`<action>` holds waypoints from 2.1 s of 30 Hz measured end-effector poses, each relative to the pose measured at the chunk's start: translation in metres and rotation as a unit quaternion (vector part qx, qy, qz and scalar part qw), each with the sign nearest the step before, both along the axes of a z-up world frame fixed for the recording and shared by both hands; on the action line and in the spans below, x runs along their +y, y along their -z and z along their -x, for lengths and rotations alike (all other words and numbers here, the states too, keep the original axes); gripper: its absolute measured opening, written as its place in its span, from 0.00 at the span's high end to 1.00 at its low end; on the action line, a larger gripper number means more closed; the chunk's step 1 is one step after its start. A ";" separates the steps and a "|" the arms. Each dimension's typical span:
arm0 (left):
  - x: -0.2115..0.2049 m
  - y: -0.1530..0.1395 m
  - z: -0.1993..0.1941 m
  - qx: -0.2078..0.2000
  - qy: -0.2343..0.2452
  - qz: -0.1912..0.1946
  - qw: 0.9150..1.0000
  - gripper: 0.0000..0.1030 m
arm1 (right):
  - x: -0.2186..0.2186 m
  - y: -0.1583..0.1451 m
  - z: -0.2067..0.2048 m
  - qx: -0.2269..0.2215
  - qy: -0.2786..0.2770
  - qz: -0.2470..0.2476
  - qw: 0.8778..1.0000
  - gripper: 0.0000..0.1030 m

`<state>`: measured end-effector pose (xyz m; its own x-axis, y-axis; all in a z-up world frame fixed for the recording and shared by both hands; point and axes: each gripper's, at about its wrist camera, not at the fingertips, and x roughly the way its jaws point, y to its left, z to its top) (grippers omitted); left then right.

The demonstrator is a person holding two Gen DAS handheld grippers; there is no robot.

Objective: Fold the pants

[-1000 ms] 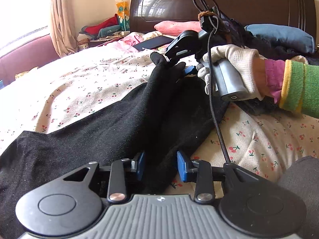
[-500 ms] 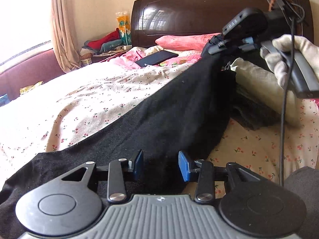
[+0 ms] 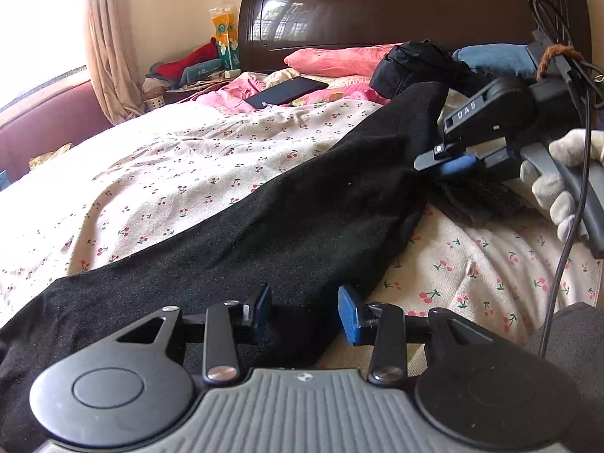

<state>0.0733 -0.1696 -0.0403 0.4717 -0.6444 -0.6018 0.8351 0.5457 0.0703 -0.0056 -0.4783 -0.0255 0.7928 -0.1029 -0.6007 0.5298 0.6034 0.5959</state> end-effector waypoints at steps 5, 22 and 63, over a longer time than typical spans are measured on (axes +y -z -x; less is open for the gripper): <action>-0.011 0.002 0.004 -0.013 0.017 -0.019 1.000 0.49 | -0.018 0.021 0.004 0.004 0.042 -0.023 0.999 0.93; 0.036 0.005 0.008 0.002 -0.039 -0.035 0.999 0.49 | 0.002 0.043 0.014 -0.024 0.040 -0.105 0.993 0.57; 0.009 0.004 0.002 -0.018 0.015 -0.021 1.000 0.48 | 0.015 -0.006 -0.007 -0.042 -0.011 -0.044 0.998 0.52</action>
